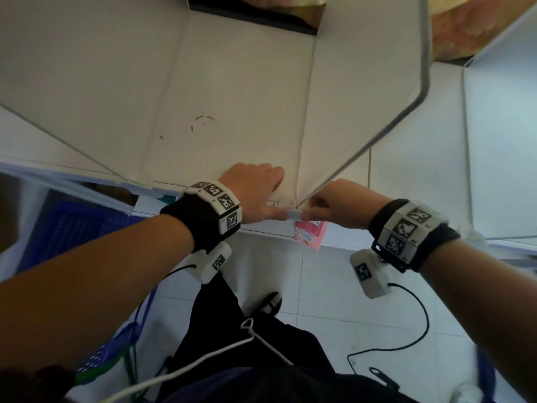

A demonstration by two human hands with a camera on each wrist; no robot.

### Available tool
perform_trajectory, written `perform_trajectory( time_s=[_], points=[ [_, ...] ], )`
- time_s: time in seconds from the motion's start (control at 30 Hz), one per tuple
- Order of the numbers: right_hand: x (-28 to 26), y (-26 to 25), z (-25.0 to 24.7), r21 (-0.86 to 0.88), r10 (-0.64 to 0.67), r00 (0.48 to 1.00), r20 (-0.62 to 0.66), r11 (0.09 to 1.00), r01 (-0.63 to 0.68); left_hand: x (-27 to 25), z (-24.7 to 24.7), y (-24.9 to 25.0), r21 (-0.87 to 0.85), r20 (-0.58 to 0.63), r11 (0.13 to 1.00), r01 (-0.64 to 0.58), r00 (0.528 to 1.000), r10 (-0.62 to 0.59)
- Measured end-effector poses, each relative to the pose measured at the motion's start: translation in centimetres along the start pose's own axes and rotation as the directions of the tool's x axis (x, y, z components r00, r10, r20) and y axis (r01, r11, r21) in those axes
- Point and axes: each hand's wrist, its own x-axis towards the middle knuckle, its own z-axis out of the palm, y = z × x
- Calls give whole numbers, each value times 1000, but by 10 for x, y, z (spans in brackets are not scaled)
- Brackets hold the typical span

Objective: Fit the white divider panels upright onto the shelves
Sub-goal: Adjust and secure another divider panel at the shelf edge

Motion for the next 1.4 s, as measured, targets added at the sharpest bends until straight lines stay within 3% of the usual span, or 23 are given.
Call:
perform_trajectory(
  time_s=[0.27, 0.47, 0.67, 0.83, 0.97, 1.13, 1.3, 1.4],
  points=[
    [11, 7, -5, 106, -19, 1000, 9, 994, 18, 1, 3, -1, 11, 11, 1000, -9, 1000, 9],
    [14, 7, -1, 149, 43, 999, -17, 988, -40, -4, 3, -1, 62, 17, 998, -33, 999, 32],
    [23, 5, 7, 77, 104, 989, -102, 992, -97, -5, 4, 1, 54, 14, 998, -14, 1000, 13],
    [22, 0, 5, 78, 138, 989, -53, 988, -134, -5, 0, 3, 36, 13, 999, -6, 1000, 5],
    [6, 4, 1, 124, 83, 997, -12, 989, -81, -5, 1, 2, 20, 2, 1000, 11, 1000, -11],
    [20, 2, 9, 30, 72, 996, -56, 997, -71, -6, 3, 1, 13, -5, 1000, 4, 1000, -4],
    [23, 0, 9, 65, 163, 983, -82, 985, -158, -6, 6, -3, 19, -9, 999, -31, 999, 31],
    [31, -1, 11, 64, 147, 984, -101, 988, -141, -6, 6, -5, 15, -20, 999, -52, 998, 52]
  ],
)
